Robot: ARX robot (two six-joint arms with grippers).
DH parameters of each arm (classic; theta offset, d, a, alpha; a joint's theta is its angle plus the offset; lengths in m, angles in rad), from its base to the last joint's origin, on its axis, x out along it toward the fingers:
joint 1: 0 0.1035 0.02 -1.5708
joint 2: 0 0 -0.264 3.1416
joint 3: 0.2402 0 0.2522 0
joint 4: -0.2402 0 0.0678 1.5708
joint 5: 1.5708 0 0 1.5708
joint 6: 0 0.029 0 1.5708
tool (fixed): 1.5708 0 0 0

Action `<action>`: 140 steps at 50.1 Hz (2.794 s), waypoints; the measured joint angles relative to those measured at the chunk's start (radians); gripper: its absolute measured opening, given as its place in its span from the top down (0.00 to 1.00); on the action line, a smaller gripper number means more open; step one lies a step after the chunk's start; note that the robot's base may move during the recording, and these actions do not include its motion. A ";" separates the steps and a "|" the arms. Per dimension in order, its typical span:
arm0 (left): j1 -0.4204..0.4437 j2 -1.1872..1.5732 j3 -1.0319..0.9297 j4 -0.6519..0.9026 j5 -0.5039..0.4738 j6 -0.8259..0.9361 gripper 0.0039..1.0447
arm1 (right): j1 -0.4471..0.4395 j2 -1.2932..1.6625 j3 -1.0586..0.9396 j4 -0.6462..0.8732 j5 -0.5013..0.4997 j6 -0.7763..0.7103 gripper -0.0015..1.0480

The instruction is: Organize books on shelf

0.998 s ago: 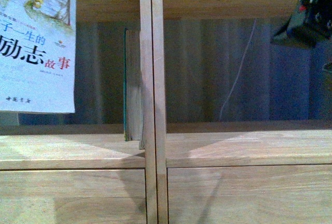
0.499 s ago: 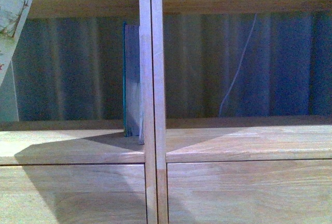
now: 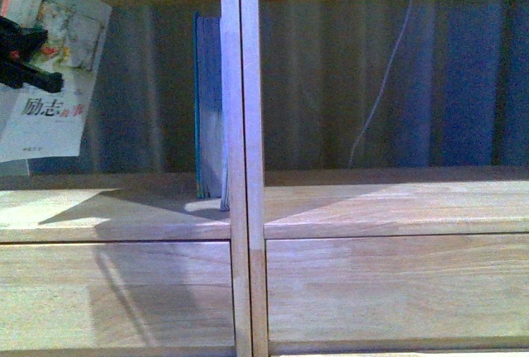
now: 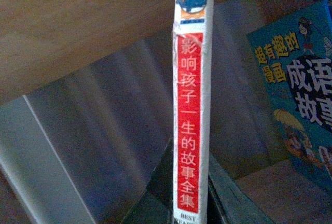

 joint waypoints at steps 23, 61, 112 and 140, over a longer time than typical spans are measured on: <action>-0.106 0.224 0.230 -0.013 -0.053 -0.040 0.94 | 0.000 -0.171 -0.060 -0.109 0.000 0.000 0.97; -0.177 0.368 0.317 -0.006 -0.104 -0.063 0.94 | 0.000 -0.358 -0.086 -0.243 0.000 -0.002 0.77; -0.215 0.431 0.406 -0.037 -0.161 -0.071 0.45 | 0.000 -0.360 -0.086 -0.244 0.000 -0.002 0.07; -0.218 0.333 0.256 -0.111 -0.219 -0.173 0.07 | 0.000 -0.360 -0.085 -0.244 0.000 -0.002 0.07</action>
